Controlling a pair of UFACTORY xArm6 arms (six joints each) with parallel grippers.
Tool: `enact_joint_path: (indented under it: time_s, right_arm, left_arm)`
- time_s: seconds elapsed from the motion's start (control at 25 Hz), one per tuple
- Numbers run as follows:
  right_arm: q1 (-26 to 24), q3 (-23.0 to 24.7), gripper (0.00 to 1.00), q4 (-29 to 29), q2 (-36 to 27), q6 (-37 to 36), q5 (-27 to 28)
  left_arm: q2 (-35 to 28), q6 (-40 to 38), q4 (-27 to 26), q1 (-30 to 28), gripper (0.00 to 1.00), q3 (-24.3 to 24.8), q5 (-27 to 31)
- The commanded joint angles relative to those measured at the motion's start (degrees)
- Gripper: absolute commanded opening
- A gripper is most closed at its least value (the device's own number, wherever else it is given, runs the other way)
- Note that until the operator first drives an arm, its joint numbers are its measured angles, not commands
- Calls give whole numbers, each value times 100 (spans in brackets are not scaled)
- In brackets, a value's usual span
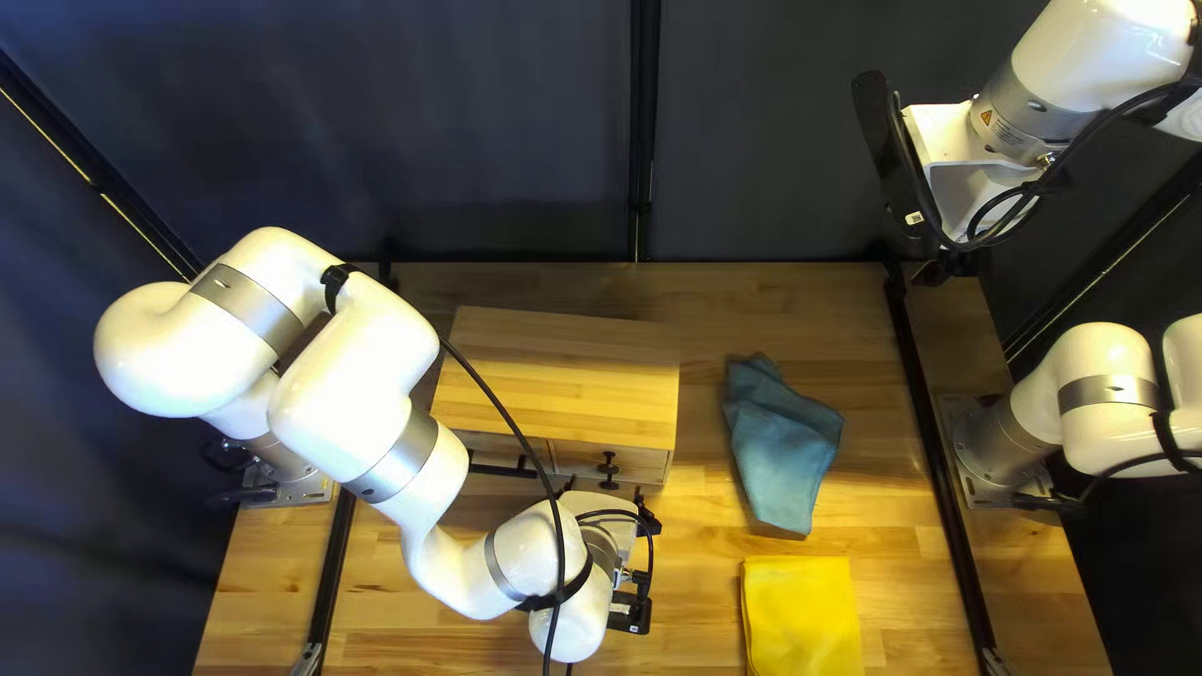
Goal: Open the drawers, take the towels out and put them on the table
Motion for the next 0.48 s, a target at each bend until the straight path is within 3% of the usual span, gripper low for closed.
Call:
enact_joint_path:
  time_s: [0.04,0.48]
  right_arm:
    - [0,0,100,0,0,0,0]
    - [0,0,100,0,0,0,0]
  left_arm:
    - [-38,-89,75,11,100,94,-29]
    - [-97,-138,128,14,100,194,-61]
